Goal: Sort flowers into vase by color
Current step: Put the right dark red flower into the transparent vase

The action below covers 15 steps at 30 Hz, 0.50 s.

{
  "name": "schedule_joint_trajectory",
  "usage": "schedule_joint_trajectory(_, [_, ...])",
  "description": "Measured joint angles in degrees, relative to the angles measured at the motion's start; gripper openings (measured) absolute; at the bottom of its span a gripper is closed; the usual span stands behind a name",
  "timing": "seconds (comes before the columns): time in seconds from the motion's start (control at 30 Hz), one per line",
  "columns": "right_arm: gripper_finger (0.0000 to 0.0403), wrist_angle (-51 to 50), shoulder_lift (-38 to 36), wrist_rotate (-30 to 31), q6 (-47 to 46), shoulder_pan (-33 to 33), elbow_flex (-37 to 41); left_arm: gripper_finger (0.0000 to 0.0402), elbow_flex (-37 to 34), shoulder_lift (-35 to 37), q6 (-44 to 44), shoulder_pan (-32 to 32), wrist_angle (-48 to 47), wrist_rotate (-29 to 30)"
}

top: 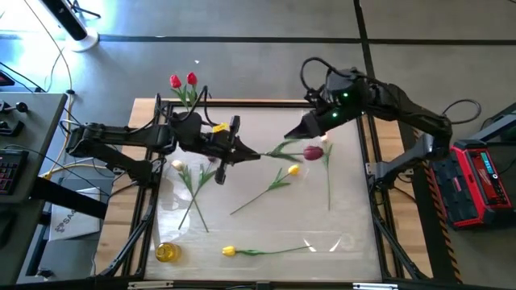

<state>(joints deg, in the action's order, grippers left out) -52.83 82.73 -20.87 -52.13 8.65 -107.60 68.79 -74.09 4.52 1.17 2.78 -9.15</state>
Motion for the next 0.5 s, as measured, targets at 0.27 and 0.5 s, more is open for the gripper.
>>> schedule_joint_trajectory(0.27, [0.0128,1.63,-0.3,4.21,11.36,-0.64,0.0,0.0,0.0,0.0,-4.79,0.01,0.46,0.22])
schedule_joint_trajectory(0.5, [0.0128,4.9,-1.56,10.66,22.23,-0.53,0.01,0.0,0.0,-0.01,-5.45,0.39,4.73,0.69])
